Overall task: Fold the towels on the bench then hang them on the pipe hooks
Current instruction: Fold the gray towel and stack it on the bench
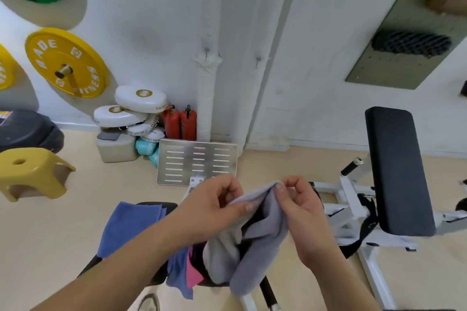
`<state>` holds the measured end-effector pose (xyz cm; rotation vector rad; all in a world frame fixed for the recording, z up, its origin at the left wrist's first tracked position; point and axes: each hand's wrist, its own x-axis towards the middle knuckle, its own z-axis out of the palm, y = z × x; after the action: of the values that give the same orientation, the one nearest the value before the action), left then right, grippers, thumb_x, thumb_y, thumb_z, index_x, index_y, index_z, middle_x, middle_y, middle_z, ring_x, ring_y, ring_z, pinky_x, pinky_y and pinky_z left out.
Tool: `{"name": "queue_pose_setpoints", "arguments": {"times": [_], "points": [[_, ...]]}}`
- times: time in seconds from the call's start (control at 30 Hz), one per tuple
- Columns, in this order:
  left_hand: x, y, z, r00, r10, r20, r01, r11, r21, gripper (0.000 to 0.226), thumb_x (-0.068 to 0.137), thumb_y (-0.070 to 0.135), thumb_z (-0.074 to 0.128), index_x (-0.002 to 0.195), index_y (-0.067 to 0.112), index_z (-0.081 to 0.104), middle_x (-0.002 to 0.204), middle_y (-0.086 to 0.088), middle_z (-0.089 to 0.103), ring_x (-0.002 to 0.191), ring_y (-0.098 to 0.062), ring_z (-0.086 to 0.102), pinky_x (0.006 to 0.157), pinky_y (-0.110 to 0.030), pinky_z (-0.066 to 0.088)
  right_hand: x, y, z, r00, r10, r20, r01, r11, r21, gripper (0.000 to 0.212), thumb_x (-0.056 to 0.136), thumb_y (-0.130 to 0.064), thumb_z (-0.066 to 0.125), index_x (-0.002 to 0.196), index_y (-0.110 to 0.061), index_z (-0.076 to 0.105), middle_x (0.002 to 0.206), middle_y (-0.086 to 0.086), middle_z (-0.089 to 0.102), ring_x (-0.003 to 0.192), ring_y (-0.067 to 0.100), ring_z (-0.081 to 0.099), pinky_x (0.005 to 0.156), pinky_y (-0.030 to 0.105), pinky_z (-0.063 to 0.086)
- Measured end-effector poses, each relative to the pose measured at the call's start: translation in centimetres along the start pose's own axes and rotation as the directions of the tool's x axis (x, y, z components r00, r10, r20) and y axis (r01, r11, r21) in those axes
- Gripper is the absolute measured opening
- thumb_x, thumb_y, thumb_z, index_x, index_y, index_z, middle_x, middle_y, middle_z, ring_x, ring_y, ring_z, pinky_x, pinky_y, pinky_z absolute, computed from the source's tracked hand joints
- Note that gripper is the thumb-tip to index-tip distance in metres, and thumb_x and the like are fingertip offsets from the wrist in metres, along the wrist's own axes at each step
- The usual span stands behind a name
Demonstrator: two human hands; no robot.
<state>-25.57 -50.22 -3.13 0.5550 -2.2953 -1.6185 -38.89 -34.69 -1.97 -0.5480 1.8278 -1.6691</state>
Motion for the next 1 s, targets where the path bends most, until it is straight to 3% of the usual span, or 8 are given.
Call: {"name": "queue_pose_setpoints", "arguments": {"times": [0.07,0.2,0.37,0.47,0.57,0.73,0.83,1.0], "points": [[-0.2,1.3,0.1,0.996,-0.006,0.090,0.000,0.997,0.073,0.027,0.083,0.039,0.081,0.078,0.025,0.059,0.065,0.002,0.053,0.061,-0.008,0.048,0.057,-0.025,0.041,0.0,-1.0,-2.2,0.994,-0.092,0.057,0.101,0.981,-0.166,0.011,0.101,-0.030,0.061,0.093,-0.024,0.060,0.083,0.020,0.067,0.074,0.020,0.058,0.070,0.039,0.047],[-1.1,2.4,0.0,0.966,-0.101,0.238,0.078,0.991,0.105,0.034,0.075,0.036,0.088,0.078,0.014,0.062,0.069,0.002,0.055,0.065,-0.011,0.047,0.062,-0.031,0.038,1.4,-2.6,-7.7,0.968,-0.246,0.055,0.243,0.854,-0.460,0.012,0.098,-0.022,0.064,0.086,-0.021,0.061,0.073,0.022,0.058,0.060,0.016,0.048,0.059,0.025,0.041],[-2.5,1.9,-0.2,0.940,-0.249,0.234,0.170,0.935,0.311,0.039,0.074,0.041,0.087,0.077,0.010,0.064,0.066,0.005,0.057,0.063,-0.007,0.053,0.059,-0.028,0.042,4.2,0.0,-16.2,0.977,-0.203,-0.058,0.111,0.729,-0.675,0.015,0.094,-0.026,0.066,0.082,-0.023,0.059,0.064,0.004,0.054,0.063,0.018,0.051,0.062,0.032,0.042],[-2.7,2.2,-0.3,0.941,-0.262,0.215,0.209,0.948,0.241,0.036,0.081,0.028,0.085,0.082,0.000,0.063,0.063,0.002,0.056,0.056,-0.012,0.053,0.054,-0.026,0.045,4.4,1.2,-19.9,0.978,-0.150,-0.148,0.007,0.724,-0.690,0.017,0.094,-0.028,0.067,0.081,-0.021,0.059,0.066,0.001,0.055,0.067,0.022,0.055,0.064,0.035,0.043],[-2.8,2.5,-0.4,0.960,-0.232,0.157,0.211,0.968,0.139,0.028,0.089,0.026,0.078,0.085,0.001,0.066,0.069,-0.002,0.057,0.062,-0.014,0.052,0.060,-0.027,0.049,3.5,1.4,-21.5,0.976,-0.127,-0.175,-0.029,0.725,-0.688,0.021,0.095,-0.032,0.067,0.080,-0.018,0.059,0.065,0.002,0.055,0.063,0.021,0.053,0.062,0.035,0.043],[-2.4,6.4,2.4,0.998,-0.060,0.029,0.047,0.947,0.317,0.012,0.098,0.030,0.065,0.092,0.028,0.074,0.089,0.010,0.071,0.081,-0.002,0.063,0.079,-0.018,0.048,1.4,-1.5,-18.9,0.984,-0.177,-0.032,0.128,0.812,-0.570,0.011,0.095,-0.029,0.067,0.086,-0.026,0.073,0.077,0.010,0.068,0.071,0.015,0.059,0.069,0.027,0.047],[-2.3,10.0,5.4,0.989,0.144,0.042,-0.149,0.922,0.358,0.011,0.097,0.026,0.066,0.093,0.033,0.073,0.091,0.017,0.069,0.090,-0.002,0.063,0.077,-0.014,0.046,-0.2,-4.5,-15.8,0.967,-0.234,0.098,0.250,0.822,-0.512,0.013,0.095,-0.025,0.068,0.088,-0.032,0.077,0.084,-0.008,0.076,0.082,0.004,0.068,0.075,0.018,0.050],[-1.2,11.7,8.9,0.956,0.263,-0.130,-0.238,0.955,0.178,0.023,0.087,0.020,0.076,0.099,0.037,0.067,0.080,0.013,0.069,0.073,-0.001,0.064,0.071,-0.015,0.051,-2.4,-7.6,-11.5,0.920,-0.283,0.271,0.379,0.817,-0.435,0.005,0.092,-0.030,0.073,0.090,-0.031,0.078,0.083,-0.005,0.077,0.083,0.009,0.071,0.082,0.034,0.057]]}}
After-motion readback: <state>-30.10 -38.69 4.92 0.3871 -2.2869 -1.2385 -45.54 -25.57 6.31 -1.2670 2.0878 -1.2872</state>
